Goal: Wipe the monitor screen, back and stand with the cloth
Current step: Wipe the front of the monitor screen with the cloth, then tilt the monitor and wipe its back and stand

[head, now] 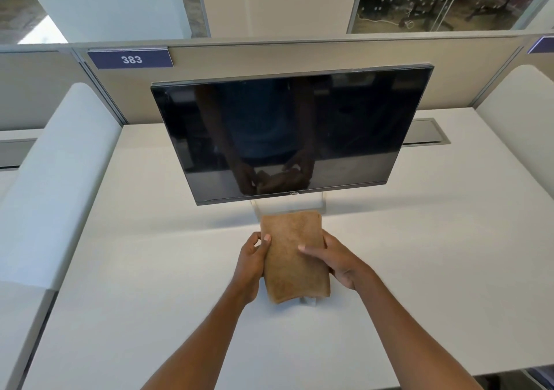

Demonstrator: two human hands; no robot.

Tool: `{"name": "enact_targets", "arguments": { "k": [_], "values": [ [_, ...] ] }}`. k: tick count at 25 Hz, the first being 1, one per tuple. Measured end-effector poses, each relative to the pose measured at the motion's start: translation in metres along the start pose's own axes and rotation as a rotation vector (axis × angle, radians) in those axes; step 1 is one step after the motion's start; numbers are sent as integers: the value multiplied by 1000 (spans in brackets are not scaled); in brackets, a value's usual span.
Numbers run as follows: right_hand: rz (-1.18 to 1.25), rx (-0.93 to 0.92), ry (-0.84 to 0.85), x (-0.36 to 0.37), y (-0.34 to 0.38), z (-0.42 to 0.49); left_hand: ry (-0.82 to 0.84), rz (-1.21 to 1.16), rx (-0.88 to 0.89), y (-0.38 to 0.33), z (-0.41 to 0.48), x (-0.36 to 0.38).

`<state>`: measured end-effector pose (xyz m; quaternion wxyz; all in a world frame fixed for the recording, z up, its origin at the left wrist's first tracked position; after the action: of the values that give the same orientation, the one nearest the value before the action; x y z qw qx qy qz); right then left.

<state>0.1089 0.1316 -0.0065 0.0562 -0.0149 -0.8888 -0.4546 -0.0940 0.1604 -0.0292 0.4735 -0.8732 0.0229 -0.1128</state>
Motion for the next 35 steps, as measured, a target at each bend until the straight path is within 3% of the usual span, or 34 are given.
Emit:
{"name": "enact_targets", "arguments": {
  "k": [3, 8, 17, 24, 35],
  "values": [
    [-103, -11, -68, -14, -11, 6, 15, 65, -38, 1, -3, 4],
    [-36, 26, -84, -36, -7, 3, 266, 335, -203, 5, 1, 24],
    [-339, 83, -95, -103, -8, -11, 248, 322, -272, 25, -3, 84],
    [-624, 159, -266, -172, -36, -47, 164, 462, -199, 59, -26, 166],
    [-712, 112, -505, -204, -49, -65, 35, 724, 68, 73, -29, 215]
  ]
}}
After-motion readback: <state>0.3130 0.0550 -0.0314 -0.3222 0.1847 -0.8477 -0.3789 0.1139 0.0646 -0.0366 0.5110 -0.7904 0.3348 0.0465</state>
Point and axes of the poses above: each hand's wrist, its own z-axis towards the middle knuckle, its own x-axis out of the palm, y = z × x, the point moved 3 cm from there along z, towards the middle knuckle, and after that the axes turned 2 degrees about -x, right-handed, at the moved point
